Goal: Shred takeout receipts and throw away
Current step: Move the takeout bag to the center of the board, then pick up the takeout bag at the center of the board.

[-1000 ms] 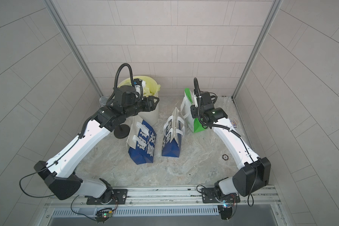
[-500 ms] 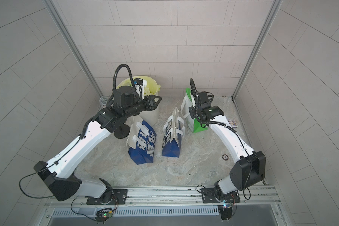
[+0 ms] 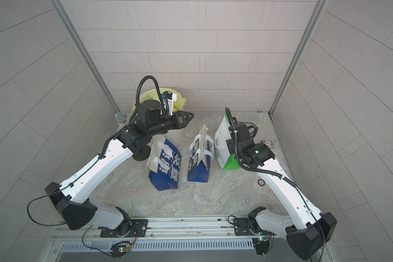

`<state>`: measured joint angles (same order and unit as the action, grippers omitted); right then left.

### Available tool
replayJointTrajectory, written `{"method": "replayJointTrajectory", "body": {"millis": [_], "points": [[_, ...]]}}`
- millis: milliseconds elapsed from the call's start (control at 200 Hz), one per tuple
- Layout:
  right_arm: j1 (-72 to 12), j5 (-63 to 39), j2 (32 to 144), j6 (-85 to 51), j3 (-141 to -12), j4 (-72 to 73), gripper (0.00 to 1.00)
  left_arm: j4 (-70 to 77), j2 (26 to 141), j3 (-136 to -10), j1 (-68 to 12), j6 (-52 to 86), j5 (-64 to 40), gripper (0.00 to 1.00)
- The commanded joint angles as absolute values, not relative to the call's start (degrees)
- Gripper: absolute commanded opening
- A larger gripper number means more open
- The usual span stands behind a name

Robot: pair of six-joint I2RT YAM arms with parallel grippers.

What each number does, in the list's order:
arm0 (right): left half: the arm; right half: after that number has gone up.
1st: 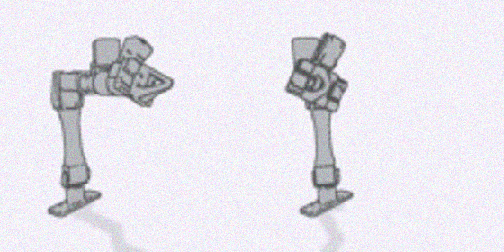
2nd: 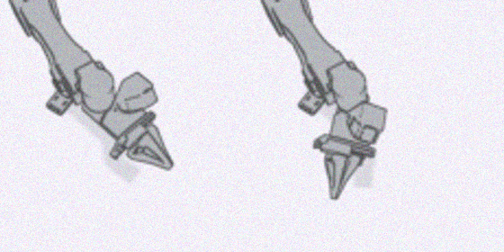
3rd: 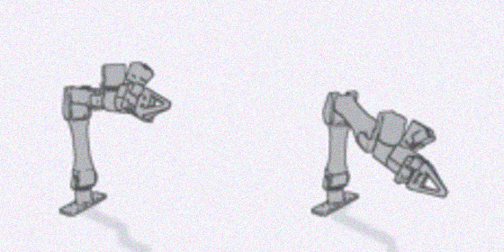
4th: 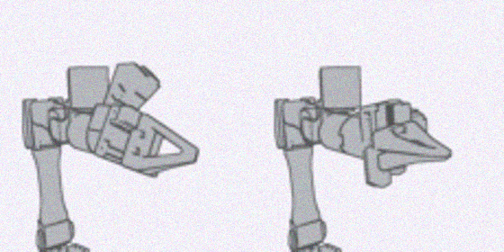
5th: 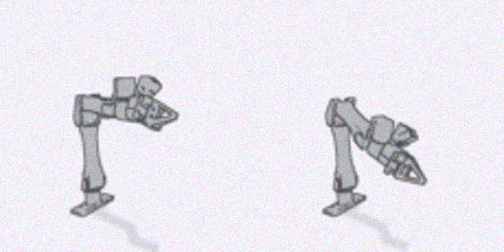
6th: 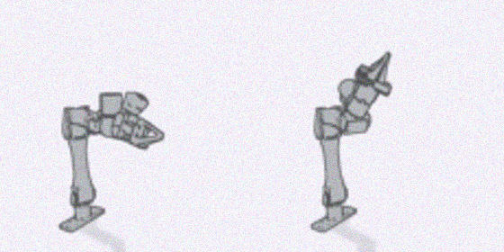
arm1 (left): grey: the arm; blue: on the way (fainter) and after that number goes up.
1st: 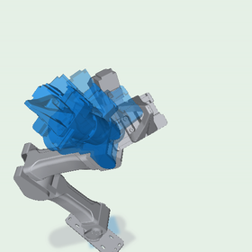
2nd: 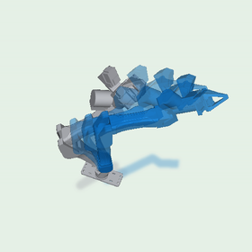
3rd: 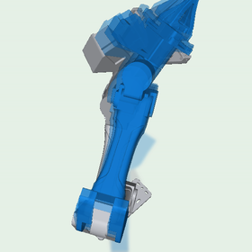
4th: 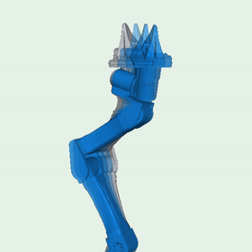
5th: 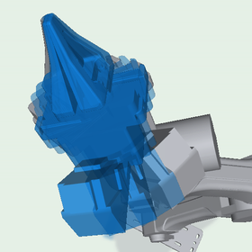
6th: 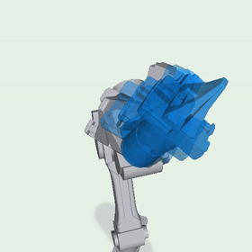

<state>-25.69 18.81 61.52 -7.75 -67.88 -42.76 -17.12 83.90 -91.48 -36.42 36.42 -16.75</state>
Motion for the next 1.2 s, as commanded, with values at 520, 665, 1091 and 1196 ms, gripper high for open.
{"method": "replayJointTrajectory", "body": {"millis": [520, 665, 1091, 1196], "points": [[-30.4, 21.2, 41.0, -2.2, -62.9, -34.0, 0.77, -36.7, 95.7, -112.4, -52.0, 37.9, 7.4, 0.53], [-30.3, 25.2, 35.9, 0.1, -63.6, -34.3, 0.77, -40.7, 101.5, -117.9, -56.3, 39.8, 7.8, 0.60], [-30.3, 29.6, 22.4, -2.1, -56.5, -33.4, 0.70, -58.6, 117.9, -138.4, -58.2, 45.4, 4.6, 0.68], [-30.3, 29.6, 21.7, -1.4, -57.2, -35.3, 0.70, -55.7, 120.0, -138.6, -58.1, 45.4, 4.8, 0.69]]}}
